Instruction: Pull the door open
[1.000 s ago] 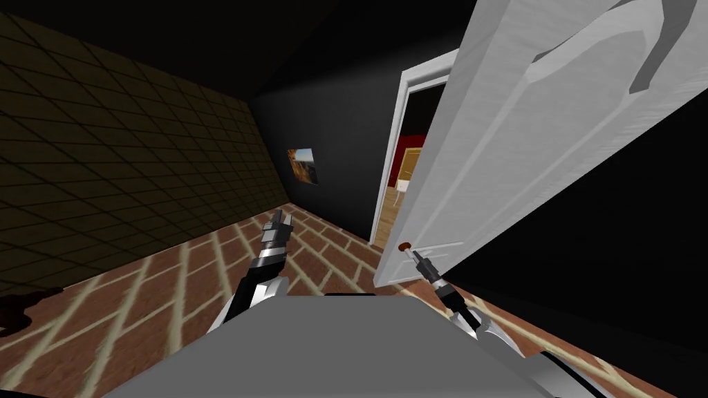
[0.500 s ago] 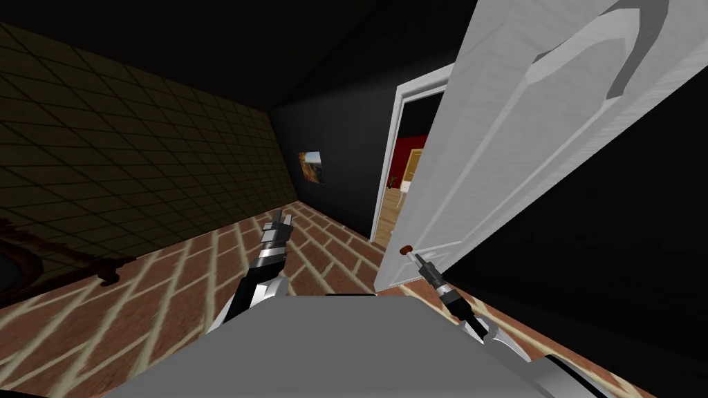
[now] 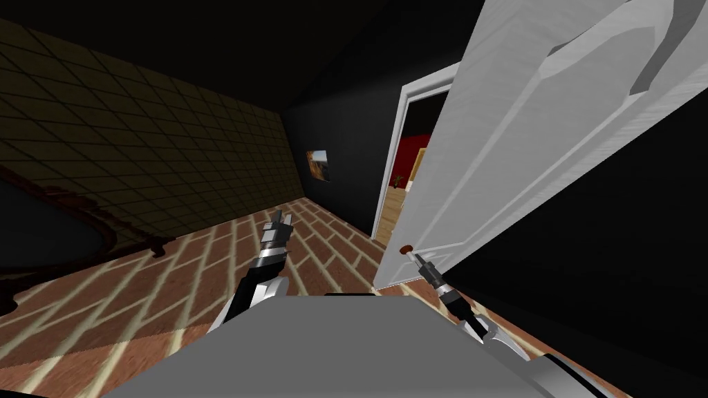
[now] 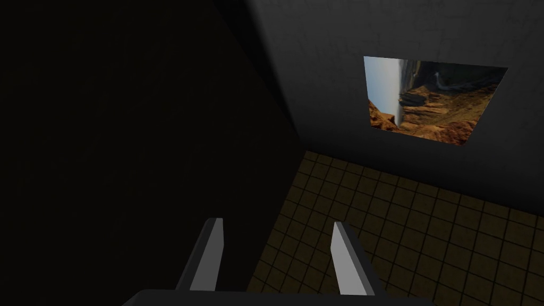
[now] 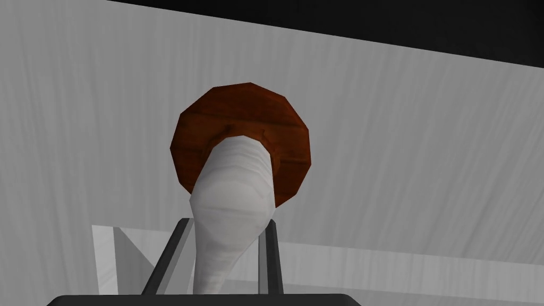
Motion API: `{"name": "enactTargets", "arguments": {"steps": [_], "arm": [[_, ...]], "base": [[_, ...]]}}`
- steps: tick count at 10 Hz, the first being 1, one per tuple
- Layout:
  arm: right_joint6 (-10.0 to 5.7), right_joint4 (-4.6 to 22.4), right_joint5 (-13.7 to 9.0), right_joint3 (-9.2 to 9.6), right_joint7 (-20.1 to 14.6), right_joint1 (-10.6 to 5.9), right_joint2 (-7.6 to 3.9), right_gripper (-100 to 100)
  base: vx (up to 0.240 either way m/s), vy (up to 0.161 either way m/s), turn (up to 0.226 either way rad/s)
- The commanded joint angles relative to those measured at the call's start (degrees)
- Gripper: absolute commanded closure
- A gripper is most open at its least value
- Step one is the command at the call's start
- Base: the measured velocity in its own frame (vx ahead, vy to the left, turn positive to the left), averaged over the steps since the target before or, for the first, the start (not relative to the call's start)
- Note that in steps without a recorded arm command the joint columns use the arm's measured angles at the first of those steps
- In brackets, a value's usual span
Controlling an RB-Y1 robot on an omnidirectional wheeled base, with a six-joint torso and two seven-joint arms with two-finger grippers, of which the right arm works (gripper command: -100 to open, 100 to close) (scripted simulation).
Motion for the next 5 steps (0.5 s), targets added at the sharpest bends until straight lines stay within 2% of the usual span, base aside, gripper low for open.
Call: {"name": "enactTargets", "arguments": {"steps": [1, 3, 5], "arm": [[-0.58, 0.9, 0.0, 0.04, 0.0, -0.22, -0.17, 100], [-0.89, 1.3, 0.0, 0.07, 0.0, -0.41, -0.28, 100], [-1.11, 1.5, -0.1, 0.09, 0.0, -0.54, -0.35, 100]], "base": [[-0.209, -0.106, 0.159], [-0.223, -0.096, 0.173], [-0.167, -0.094, 0.124]]}}
